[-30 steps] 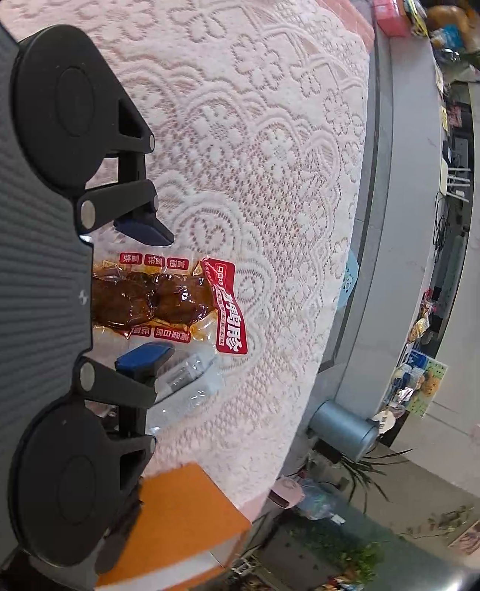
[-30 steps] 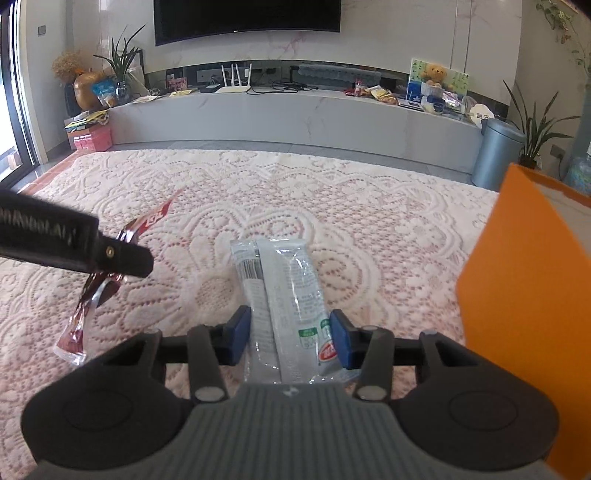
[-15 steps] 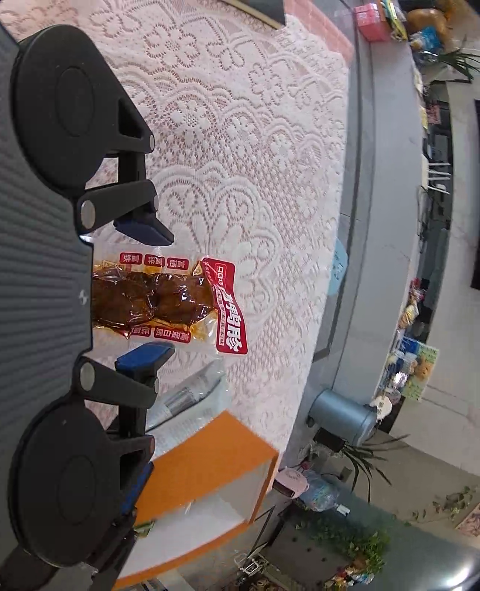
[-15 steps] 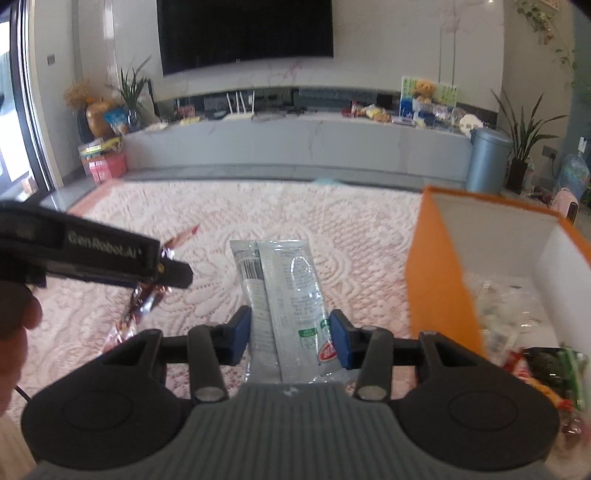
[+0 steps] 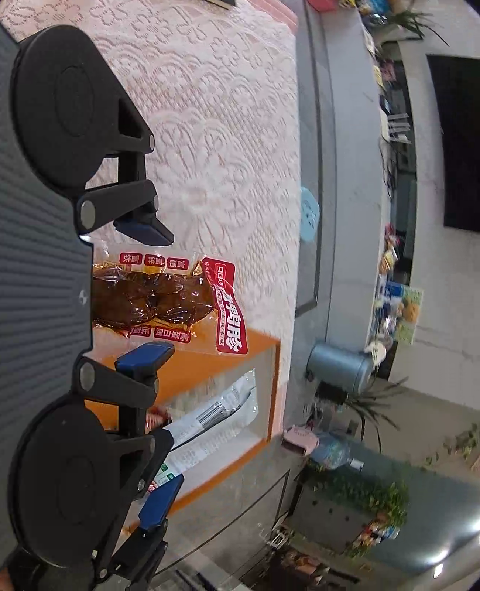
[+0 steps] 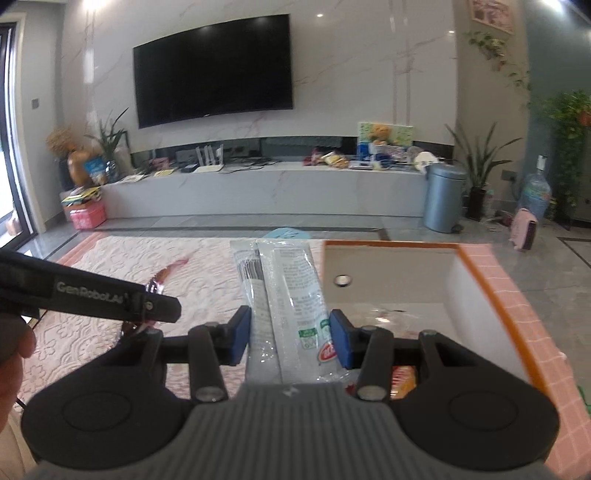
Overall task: Organize snacks
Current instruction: 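Lift both packs and carry them over the orange box, then open both tools to drop the packs into the orange box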
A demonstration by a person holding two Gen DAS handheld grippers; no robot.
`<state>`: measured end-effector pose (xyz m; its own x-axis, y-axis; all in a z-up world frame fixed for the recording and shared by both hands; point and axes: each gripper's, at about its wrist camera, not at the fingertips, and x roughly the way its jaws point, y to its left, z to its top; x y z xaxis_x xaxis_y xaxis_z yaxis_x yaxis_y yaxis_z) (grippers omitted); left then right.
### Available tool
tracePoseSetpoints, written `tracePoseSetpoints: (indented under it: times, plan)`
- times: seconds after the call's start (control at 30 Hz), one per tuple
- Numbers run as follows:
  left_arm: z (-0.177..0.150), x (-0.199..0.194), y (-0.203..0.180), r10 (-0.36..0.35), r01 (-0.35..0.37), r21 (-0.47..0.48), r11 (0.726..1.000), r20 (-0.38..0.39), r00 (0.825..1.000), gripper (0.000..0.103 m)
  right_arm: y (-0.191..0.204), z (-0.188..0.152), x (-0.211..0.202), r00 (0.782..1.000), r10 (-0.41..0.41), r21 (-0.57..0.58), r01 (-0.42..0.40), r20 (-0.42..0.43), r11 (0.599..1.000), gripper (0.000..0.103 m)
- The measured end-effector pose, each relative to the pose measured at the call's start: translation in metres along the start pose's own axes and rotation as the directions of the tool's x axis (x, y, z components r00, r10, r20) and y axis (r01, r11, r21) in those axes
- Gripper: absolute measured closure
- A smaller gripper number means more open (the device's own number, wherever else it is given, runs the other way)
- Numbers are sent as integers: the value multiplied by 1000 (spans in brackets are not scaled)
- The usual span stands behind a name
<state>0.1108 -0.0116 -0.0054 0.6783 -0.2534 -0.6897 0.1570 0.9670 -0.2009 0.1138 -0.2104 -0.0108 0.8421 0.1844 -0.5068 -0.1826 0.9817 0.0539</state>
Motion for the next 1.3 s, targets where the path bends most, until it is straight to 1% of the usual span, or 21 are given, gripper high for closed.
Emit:
tracePoseSetpoints:
  times: [0.2, 0.27, 0.37, 0.43, 0.5, 0.6, 0.7, 0.8, 0.97, 1.1, 1.27, 1.3]
  plan:
    - [18, 19, -49, -81, 81, 70, 994, -15, 997, 38, -48, -1, -16, 998, -64, 45, 64, 2, 997, 58]
    - [26, 33, -67, -113, 116, 104, 988, -38, 993, 38, -67, -1, -16, 996, -90, 61, 91, -15, 994, 58]
    - [37, 55, -92, -133, 143, 159, 977, -70, 989, 38, -92, -1, -11, 992, -119, 75, 122, -51, 990, 58]
    - [45, 72, -107, -145, 161, 196, 967, -94, 985, 38, -107, 0, -5, 987, -142, 72, 147, -72, 986, 58]
    - [51, 91, -118, -159, 184, 209, 961, -131, 979, 38, -119, 3, 4, 982, -163, 66, 170, -93, 983, 58]
    - [62, 120, -129, -165, 203, 220, 954, -179, 970, 38, -137, 7, 21, 977, -163, 75, 174, -136, 982, 58]
    - [71, 150, -133, -180, 233, 230, 945, -229, 957, 38, -149, 12, 46, 967, -167, 68, 183, -191, 981, 58]
    - [75, 175, -135, -151, 217, 243, 945, -262, 953, 38, -159, 14, 74, 957, -160, 50, 177, -243, 983, 58]
    - [79, 209, -135, -71, 157, 286, 945, -292, 954, 38, -166, 16, 113, 939, -162, 1, 170, -302, 985, 58]
    - [80, 225, -142, 23, 93, 375, 922, -292, 956, 38, -163, 16, 137, 929, -166, -47, 160, -330, 986, 58]
    - [80, 243, -141, 87, 57, 415, 908, -320, 943, 38, -156, 19, 156, 920, -192, -108, 165, -342, 980, 58]
    - [79, 245, -141, 88, 59, 414, 908, -326, 941, 37, -156, 19, 159, 919, -192, -114, 162, -346, 980, 58]
